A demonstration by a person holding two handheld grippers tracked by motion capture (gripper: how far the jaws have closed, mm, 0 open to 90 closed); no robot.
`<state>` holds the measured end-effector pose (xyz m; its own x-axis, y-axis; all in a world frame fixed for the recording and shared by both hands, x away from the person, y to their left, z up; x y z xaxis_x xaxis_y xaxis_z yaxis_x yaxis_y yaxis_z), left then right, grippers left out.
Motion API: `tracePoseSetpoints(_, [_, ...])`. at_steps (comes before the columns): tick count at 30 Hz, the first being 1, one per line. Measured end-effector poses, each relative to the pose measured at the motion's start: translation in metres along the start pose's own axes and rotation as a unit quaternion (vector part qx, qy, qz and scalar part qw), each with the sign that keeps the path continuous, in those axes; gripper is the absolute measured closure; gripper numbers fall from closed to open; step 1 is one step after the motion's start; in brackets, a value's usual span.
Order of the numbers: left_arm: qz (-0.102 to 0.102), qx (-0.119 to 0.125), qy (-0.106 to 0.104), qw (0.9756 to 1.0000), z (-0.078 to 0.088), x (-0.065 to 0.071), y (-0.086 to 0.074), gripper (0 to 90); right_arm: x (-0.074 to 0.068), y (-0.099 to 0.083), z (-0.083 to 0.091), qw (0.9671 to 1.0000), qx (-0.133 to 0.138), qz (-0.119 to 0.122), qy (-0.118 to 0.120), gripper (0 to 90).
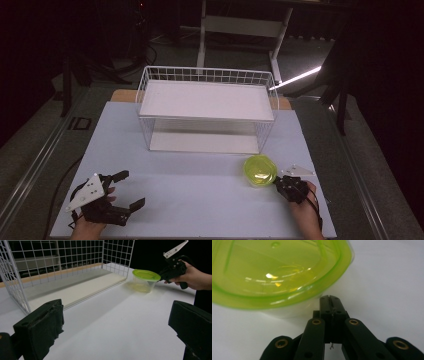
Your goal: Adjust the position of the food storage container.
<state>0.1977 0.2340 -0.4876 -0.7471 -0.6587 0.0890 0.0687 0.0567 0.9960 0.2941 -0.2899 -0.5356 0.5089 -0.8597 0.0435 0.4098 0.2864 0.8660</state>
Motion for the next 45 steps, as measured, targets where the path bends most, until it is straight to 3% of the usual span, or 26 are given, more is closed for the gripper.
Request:
tracePoseSetpoints(10, [-0.002,0.000,-0.002,1.0000,0.000,0.000,0.000,0.9,-0.026,0.006,-0.009,0.9985,-0.004,0.015,0.052,90.0])
tracePoseSetpoints(18, [-0.002,0.000,-0.001,1.0000,0.000,0.000,0.000,0.9,-0.005,0.012,-0.015,0.9998,0.014,-0.007,0.010,90.0])
tracePoseSetpoints(22, [-0.005,-0.001,-0.001,1.0000,0.000,0.000,0.000,0.9,-0.001,0.019,-0.023,0.9996,0.024,-0.006,0.010,90.0])
tracePoseSetpoints(26, [-0.005,-0.001,-0.002,1.0000,0.000,0.000,0.001,0.9,-0.002,0.020,-0.031,0.9988,0.025,-0.022,0.036,90.0])
tracePoseSetpoints(34, [-0.006,0.001,-0.002,1.0000,0.001,0.000,0.001,0.9,-0.018,0.020,-0.030,0.9969,0.023,-0.027,0.069,90.0])
tracePoseSetpoints(37, [-0.006,0.000,-0.003,1.0000,0.000,0.001,0.001,0.9,-0.029,0.020,-0.031,0.9963,0.018,-0.014,0.083,90.0])
tracePoseSetpoints(40, [-0.008,-0.001,-0.005,1.0000,-0.001,0.001,0.001,0.8,-0.038,0.021,-0.034,0.9945,0.023,-0.029,0.098,90.0])
tracePoseSetpoints(45, [-0.007,-0.002,-0.006,1.0000,-0.001,0.001,0.001,0.9,-0.055,0.025,-0.041,0.9926,0.019,-0.019,0.118,90.0])
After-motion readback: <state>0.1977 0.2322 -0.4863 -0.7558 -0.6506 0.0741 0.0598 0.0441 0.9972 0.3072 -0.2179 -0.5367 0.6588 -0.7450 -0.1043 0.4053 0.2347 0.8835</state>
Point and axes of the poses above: each handheld gripper's, and its own axes: z roughly backward along the jaws, y roughly out of its top, x roughly to its right, the point moved 1 cm from there along -z, roughly forward along the jaws, and after that the axes turned 14 degrees about x, right-handed, at the moved point
